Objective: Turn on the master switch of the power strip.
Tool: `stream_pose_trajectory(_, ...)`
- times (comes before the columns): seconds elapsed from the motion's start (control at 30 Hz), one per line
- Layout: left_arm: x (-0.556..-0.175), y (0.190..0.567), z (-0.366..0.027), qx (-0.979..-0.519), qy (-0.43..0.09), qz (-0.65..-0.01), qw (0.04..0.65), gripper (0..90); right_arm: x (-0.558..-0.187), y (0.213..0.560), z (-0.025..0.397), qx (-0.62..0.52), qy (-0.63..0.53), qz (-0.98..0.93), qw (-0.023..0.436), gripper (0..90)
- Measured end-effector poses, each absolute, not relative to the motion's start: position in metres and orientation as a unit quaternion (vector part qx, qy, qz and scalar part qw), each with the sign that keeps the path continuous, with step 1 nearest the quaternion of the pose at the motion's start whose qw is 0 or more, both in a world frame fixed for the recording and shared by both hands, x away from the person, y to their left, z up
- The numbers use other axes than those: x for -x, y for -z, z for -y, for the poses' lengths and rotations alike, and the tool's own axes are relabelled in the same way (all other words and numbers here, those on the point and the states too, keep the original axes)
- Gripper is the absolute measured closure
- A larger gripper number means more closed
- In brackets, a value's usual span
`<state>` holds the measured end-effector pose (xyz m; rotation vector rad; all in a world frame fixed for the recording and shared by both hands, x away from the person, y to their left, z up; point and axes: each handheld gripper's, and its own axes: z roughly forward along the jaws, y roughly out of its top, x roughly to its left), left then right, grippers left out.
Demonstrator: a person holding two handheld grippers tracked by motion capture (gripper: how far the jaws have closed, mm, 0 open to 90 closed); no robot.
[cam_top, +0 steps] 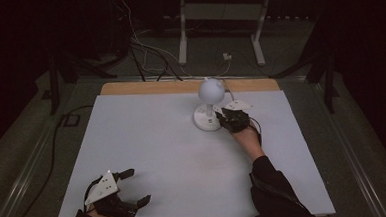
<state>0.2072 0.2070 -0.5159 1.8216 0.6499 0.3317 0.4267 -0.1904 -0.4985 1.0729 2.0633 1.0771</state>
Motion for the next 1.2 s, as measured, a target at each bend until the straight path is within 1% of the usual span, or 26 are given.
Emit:
stream_pose_trajectory(0.13,-0.207,0.516,-0.207,-0.772,-0.140,-0.275,0.555,0.1,-0.429,0.500,0.191,-0.401,-0.400,-0.775,0.280,81.9)
stream_pose_trajectory(0.27,-0.207,0.516,-0.207,-0.772,-0.141,-0.276,0.555,0.1,-0.431,0.502,0.192,-0.404,-0.399,-0.775,0.276,90.0)
stream_pose_trajectory(0.47,-0.208,0.517,-0.207,-0.772,-0.140,-0.276,0.555,0.1,-0.433,0.507,0.190,-0.404,-0.395,-0.782,0.265,90.0)
stream_pose_trajectory(0.93,-0.207,0.517,-0.206,-0.774,-0.140,-0.275,0.553,0.1,-0.434,0.516,0.189,-0.399,-0.385,-0.788,0.265,90.0)
stream_pose_trajectory(1.07,-0.207,0.517,-0.206,-0.775,-0.140,-0.274,0.552,0.2,-0.434,0.517,0.189,-0.391,-0.382,-0.792,0.273,90.0)
stream_pose_trajectory(1.2,-0.208,0.517,-0.206,-0.775,-0.139,-0.275,0.552,0.2,-0.435,0.517,0.189,-0.394,-0.382,-0.792,0.269,90.0)
